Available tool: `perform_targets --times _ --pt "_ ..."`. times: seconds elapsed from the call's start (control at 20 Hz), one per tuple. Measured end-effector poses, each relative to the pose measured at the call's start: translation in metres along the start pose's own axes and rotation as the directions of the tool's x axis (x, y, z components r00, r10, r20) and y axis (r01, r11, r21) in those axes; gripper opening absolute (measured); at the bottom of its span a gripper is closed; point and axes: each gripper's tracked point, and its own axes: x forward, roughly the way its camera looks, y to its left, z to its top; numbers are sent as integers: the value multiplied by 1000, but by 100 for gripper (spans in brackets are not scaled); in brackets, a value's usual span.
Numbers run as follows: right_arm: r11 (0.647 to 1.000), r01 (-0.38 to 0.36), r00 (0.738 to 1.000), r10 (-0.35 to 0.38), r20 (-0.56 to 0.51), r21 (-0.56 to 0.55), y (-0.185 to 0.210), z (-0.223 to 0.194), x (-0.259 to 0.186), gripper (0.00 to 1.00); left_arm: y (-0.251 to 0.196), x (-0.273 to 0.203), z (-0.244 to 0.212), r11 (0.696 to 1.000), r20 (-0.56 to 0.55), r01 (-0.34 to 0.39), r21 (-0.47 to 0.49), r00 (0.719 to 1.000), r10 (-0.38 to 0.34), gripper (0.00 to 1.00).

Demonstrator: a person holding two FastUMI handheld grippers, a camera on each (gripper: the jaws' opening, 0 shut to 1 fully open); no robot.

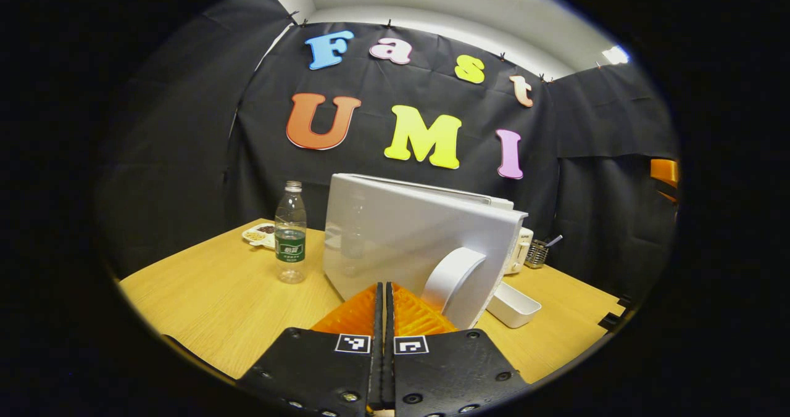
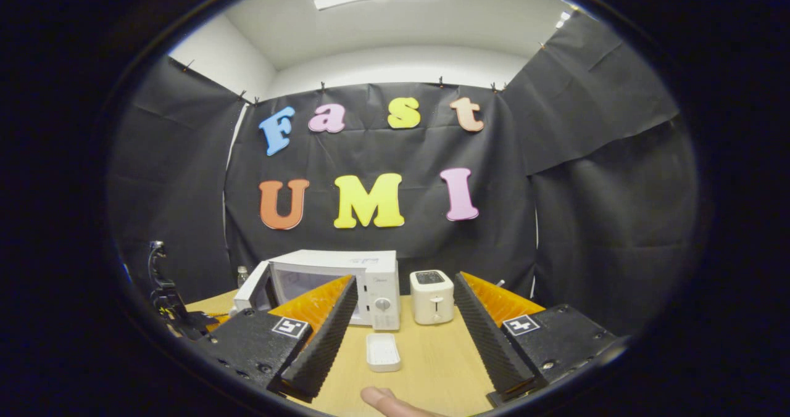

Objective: Open the microwave oven with the left hand, put the food in, and close the microwave oven.

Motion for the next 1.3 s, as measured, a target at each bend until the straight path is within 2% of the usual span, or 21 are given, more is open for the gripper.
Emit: perform_targets --times 0.5,0.55,0.7,0.75,0.8,0.85,0.95,1.0,1.15,1.3 --pt "999 25 999 -24 -31 28 -24 -14 17 99 -83 65 2 992 -32 116 52 993 -114 0" --pt "999 23 999 -22 -32 29 -25 -15 17 87 -89 73 4 991 -30 120 64 993 -118 0" --pt "1000 10 1000 -10 -27 3 -32 -14 21 88 -105 97 2 987 -38 129 100 991 -126 0" --pt "1000 12 1000 -12 -19 -3 -35 -12 22 99 -109 105 1 985 -44 131 109 991 -127 0" --pt "1000 15 1000 -15 -11 -7 -39 -10 22 88 -114 113 1 985 -47 136 110 990 -131 0" --pt "1000 18 1000 -18 -7 -7 -43 -11 22 88 -118 121 1 984 -46 142 108 989 -138 0" --pt "1000 9 1000 -9 -4 -12 -46 -12 24 87 -121 140 -1 987 -47 140 83 990 -136 0" --pt "1000 6 1000 -6 -3 -21 -51 -14 27 99 -122 148 -3 988 -50 137 69 990 -134 0" --pt "999 29 1000 -29 3 -34 -70 -14 29 99 -122 177 -8 993 -66 112 32 992 -110 0" --pt "999 29 1000 -29 7 -26 -82 -24 32 99 -121 201 -10 995 -67 82 53 995 -78 0"
